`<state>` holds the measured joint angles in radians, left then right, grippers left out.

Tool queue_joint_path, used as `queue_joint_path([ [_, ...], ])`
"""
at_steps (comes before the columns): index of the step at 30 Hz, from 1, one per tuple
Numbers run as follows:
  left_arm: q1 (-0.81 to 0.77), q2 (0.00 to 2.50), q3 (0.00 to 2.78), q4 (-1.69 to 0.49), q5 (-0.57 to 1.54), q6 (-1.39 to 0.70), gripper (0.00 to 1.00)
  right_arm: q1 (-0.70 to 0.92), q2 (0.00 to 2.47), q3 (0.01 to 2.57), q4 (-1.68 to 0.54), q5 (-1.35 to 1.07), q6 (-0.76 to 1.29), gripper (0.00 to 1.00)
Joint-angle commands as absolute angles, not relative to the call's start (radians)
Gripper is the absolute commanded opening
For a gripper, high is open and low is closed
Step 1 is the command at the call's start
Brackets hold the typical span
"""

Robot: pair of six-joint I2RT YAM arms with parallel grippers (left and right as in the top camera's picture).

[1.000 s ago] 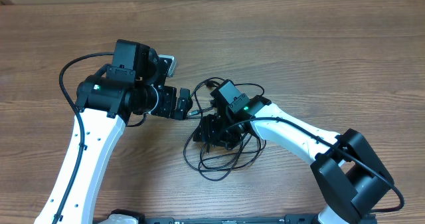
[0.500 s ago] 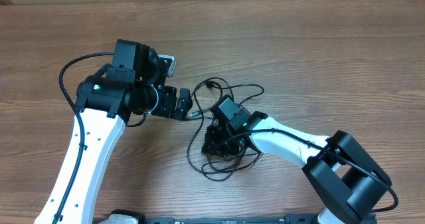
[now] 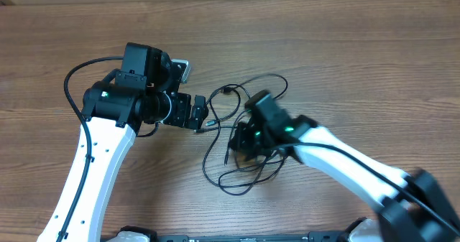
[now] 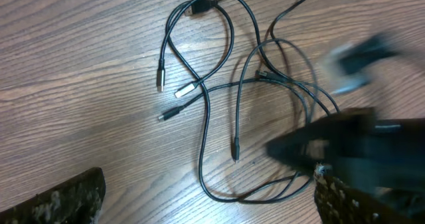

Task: Untangle cables
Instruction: 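Pull the grasped cable rightward out of the pile with the right gripper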

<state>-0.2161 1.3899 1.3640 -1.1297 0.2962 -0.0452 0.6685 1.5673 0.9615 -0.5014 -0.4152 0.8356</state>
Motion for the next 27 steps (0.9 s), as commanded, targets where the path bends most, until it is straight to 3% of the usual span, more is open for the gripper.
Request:
queue_joint_path([
  [1, -0.216, 1.385, 1.372, -1.126, 0.304, -0.022, 0.99, 0.619, 1.387, 1.024, -0.54, -0.371, 0.775, 0.04],
  [6, -0.216, 1.385, 1.372, -1.126, 0.304, -0.022, 1.0, 0.57, 1.159, 1.121, -0.587, -0.225, 0.74, 0.04],
  [14, -0.216, 1.385, 1.372, -1.126, 0.304, -0.022, 1.0, 0.564, 0.997, 1.338, -0.609, -0.012, 0.697, 0.04],
  [27, -0.216, 1.385, 1.372, -1.126, 0.304, -0.022, 1.0, 0.564, 1.164, 1.825, -0.935, 0.081, 0.54, 0.04],
])
